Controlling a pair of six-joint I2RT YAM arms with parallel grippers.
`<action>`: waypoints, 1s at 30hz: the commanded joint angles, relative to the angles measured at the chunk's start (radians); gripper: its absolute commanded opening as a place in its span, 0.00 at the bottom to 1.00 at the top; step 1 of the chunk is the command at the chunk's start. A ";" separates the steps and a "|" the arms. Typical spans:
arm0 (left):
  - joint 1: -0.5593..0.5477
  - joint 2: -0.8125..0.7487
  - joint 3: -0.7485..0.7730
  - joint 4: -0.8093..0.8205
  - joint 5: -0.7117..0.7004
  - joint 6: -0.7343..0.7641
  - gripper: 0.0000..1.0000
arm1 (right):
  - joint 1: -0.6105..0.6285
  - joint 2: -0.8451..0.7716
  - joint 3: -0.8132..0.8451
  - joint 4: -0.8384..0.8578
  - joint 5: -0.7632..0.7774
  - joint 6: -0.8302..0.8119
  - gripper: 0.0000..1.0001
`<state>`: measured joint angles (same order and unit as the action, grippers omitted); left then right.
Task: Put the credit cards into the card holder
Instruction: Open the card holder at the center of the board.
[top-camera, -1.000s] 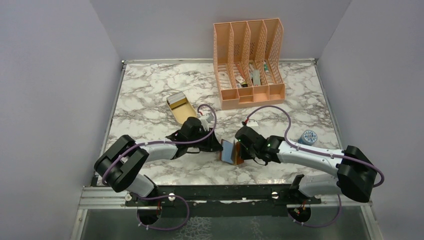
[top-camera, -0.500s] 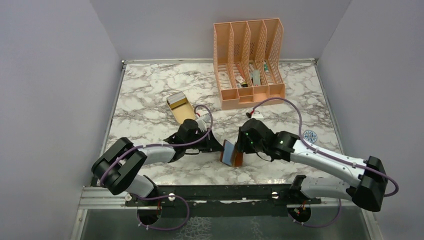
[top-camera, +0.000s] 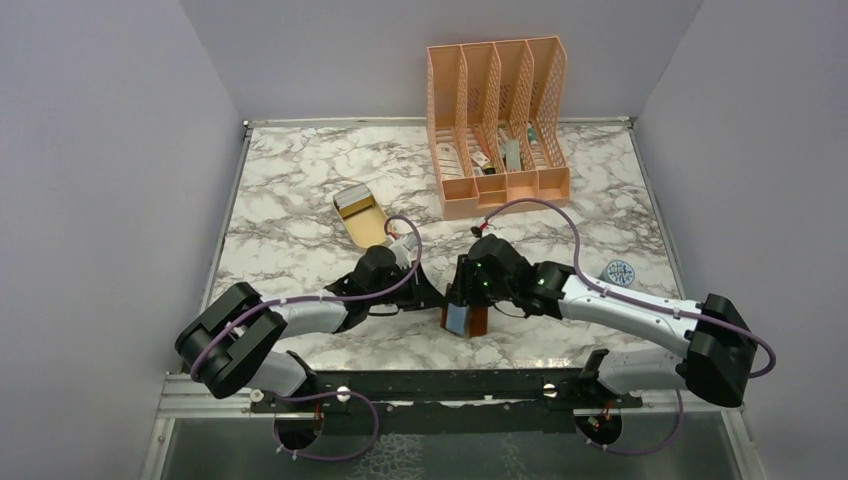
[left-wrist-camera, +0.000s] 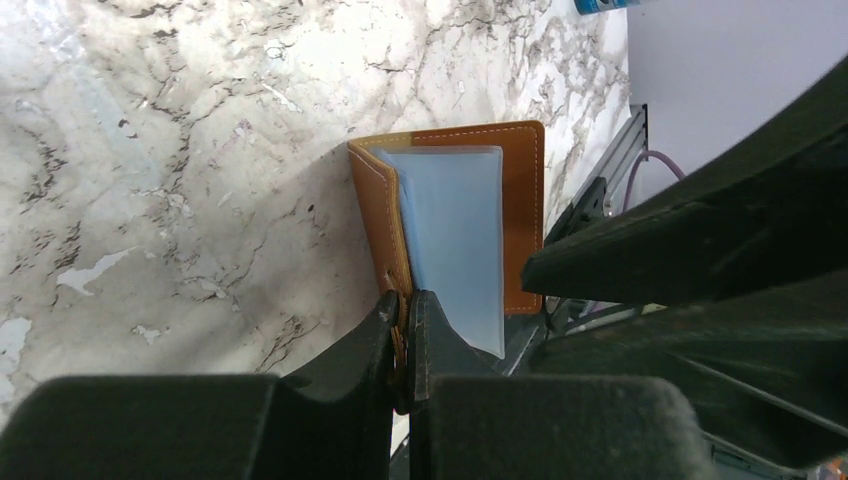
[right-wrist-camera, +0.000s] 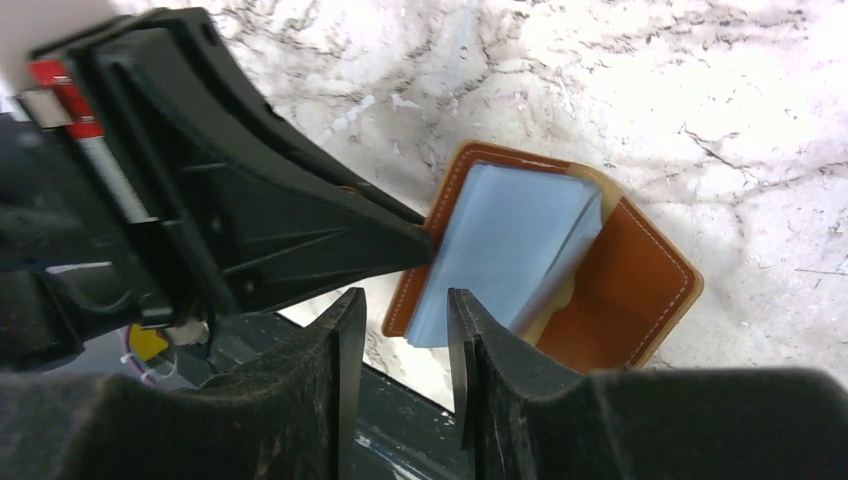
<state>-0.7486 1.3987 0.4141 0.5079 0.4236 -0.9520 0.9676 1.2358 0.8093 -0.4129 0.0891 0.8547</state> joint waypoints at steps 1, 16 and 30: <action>-0.008 -0.044 -0.028 0.038 -0.063 -0.025 0.00 | 0.000 0.031 -0.021 0.034 -0.001 0.035 0.35; -0.008 -0.061 -0.047 0.038 -0.080 -0.025 0.00 | 0.000 0.120 -0.054 0.090 -0.050 0.037 0.37; -0.008 -0.069 -0.052 0.038 -0.080 -0.027 0.00 | 0.000 0.134 -0.062 0.079 -0.033 0.041 0.36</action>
<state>-0.7506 1.3556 0.3714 0.5079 0.3653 -0.9752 0.9676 1.3636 0.7616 -0.3462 0.0528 0.8875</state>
